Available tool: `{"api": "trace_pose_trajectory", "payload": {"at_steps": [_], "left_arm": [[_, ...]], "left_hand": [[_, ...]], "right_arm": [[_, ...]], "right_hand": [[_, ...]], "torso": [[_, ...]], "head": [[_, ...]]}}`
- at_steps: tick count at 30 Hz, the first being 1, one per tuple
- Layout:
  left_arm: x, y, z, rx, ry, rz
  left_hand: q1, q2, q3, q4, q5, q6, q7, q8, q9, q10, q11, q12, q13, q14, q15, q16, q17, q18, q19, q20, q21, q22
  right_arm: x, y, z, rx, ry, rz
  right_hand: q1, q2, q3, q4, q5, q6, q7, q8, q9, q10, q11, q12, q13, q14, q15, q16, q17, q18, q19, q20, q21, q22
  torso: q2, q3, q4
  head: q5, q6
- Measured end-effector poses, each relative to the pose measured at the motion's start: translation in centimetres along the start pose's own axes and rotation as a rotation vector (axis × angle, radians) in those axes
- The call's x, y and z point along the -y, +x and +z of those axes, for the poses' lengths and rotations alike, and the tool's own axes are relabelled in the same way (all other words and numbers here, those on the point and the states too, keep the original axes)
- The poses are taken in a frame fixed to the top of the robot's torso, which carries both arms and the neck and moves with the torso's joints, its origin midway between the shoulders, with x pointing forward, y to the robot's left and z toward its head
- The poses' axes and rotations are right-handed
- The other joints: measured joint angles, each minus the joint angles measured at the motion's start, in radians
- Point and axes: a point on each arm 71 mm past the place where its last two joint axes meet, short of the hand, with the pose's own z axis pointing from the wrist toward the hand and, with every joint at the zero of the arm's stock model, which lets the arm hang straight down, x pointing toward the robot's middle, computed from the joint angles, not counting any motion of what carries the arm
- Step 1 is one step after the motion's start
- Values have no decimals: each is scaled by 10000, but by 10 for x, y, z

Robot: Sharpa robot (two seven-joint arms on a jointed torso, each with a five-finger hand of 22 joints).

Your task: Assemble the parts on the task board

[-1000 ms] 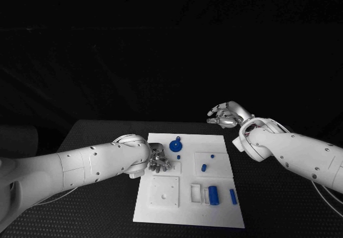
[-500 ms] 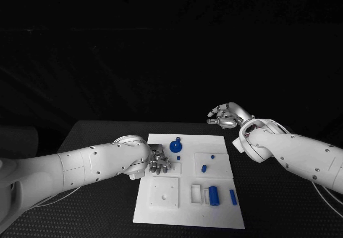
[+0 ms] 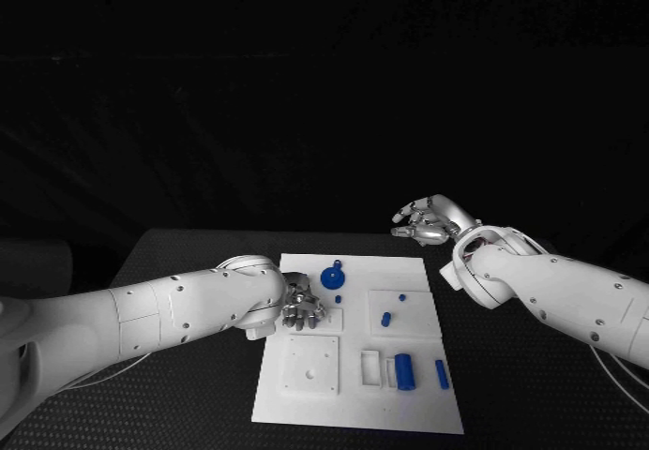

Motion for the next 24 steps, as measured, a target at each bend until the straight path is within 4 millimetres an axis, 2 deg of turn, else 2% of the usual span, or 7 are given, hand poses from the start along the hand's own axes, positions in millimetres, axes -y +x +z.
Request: {"api": "trace_pose_trajectory", "payload": {"at_steps": [3, 4, 6, 7, 8, 15, 24], "left_arm": [[2, -4, -2, 52, 25, 67], [3, -6, -2, 77, 36, 92], [4, -7, -3, 100, 49, 130], [5, -8, -3, 103, 70, 140], [6, -9, -3, 101, 89, 162], [6, -13, -4, -8, 75, 269], [1, -14, -3, -714, -41, 267]], "left_hand": [[-35, 34, 33, 33, 25, 39, 19, 7, 3, 5, 4, 0, 13, 1, 0, 0, 14, 0, 0, 0, 0, 20], [-34, 33, 42, 42, 457, 39, 19, 9, 6, 16, 14, 0, 13, 1, 0, 0, 14, 0, 0, 0, 0, 20], [-27, 27, 45, 45, 749, 39, 19, 17, 13, 21, 11, 0, 14, 2, 0, 39, 18, 1, 0, 0, 1, 37], [9, 16, 414, -256, 1085, 55, 3, 15, 6, 102, -84, 1, 22, 91, -125, 42, 25, 6, 1, 0, 2, 42], [15, 11, 583, -413, 1120, 59, -1, 15, 5, 115, -96, 0, 24, 128, -121, 46, 25, 6, 0, 0, 3, 42], [60, -36, 582, -413, 1384, 95, -37, 69, 22, 119, -92, 0, 48, 147, -106, 46, 42, 6, 0, 0, 4, 41], [59, -38, 582, -414, 1429, 95, -37, 69, 21, 120, -90, 0, 47, 149, -104, 45, 45, 6, -1, 0, 5, 40]], "right_arm": [[0, 1, 0, -13, 2, 4], [0, 1, 0, -19, 3, 6], [0, 1, 0, -26, 5, 9], [0, 2, 0, -29, 7, 10], [0, 2, 0, -33, 7, 11], [1, 2, 0, -37, 16, 9], [0, 2, 0, -54, 14, 14]], "right_hand": [[0, 0, 0, 0, 0, 0, -1, 0, 3, 0, 0, 0, 0, 0, 0, 0, 0, 46, 0, 0, 0, 0], [0, 0, 0, 0, 0, 0, -2, 0, 7, 0, 0, 0, 0, 0, 0, 0, 0, 54, 0, 0, 0, -1], [0, 0, 0, 0, 0, 2, -4, 0, 9, 0, 0, 0, 0, -30, 30, 0, -1, 82, 0, 0, 0, -1], [0, 0, 0, 0, 0, 7, -9, 0, 9, 0, 0, 0, 0, -29, 29, 0, -4, 91, 0, 0, 0, -1], [0, 0, 0, 0, 0, 7, -10, 0, 9, 0, 0, 0, -6, -29, 29, 0, -9, 98, 0, 0, 0, -1], [0, 0, 0, 0, 0, 8, -11, 0, 8, 0, 0, -1, -10, -29, 29, 0, -9, 101, 0, 0, 0, -1], [0, 0, 0, 0, -1, 9, -13, 0, 7, 0, 0, -1, -9, -29, 29, 0, -8, 97, 0, 0, 0, -2]], "torso": [[-4, -1, 3], [-4, -2, 5], [-4, -2, 7], [-4, -5, 7], [-4, -9, 7], [0, -21, 7], [1, -21, 5]], "head": [[6, 11], [12, 15], [19, 21], [21, 24], [26, 28], [35, 47], [35, 26]]}}
